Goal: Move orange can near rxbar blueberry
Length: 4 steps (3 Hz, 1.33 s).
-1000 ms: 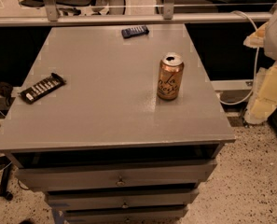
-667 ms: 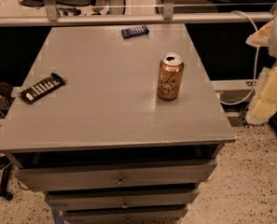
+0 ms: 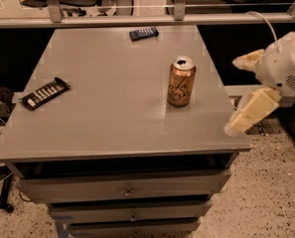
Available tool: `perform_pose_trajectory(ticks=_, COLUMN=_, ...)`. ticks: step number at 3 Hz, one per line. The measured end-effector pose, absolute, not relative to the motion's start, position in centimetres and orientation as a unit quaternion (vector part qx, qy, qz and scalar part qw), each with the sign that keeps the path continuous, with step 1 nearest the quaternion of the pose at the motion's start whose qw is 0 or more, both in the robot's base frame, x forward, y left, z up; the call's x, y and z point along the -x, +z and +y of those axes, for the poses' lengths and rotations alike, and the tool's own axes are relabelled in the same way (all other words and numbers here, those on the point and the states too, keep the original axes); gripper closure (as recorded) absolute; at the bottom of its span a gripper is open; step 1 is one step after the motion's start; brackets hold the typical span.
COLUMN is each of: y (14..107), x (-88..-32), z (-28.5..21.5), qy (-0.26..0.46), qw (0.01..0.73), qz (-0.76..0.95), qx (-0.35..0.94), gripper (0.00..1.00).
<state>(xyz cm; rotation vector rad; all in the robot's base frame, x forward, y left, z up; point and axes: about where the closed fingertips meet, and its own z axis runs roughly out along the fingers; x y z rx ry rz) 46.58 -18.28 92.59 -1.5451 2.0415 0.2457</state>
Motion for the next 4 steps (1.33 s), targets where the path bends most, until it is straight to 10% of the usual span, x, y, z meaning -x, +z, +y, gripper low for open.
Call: perform_pose_trajectory(ticks=4, y=90.5, x=-57.3, z=-10.2, qy=0.252, qw=0.458, qz=0.7, qx=0.485, gripper=0.0)
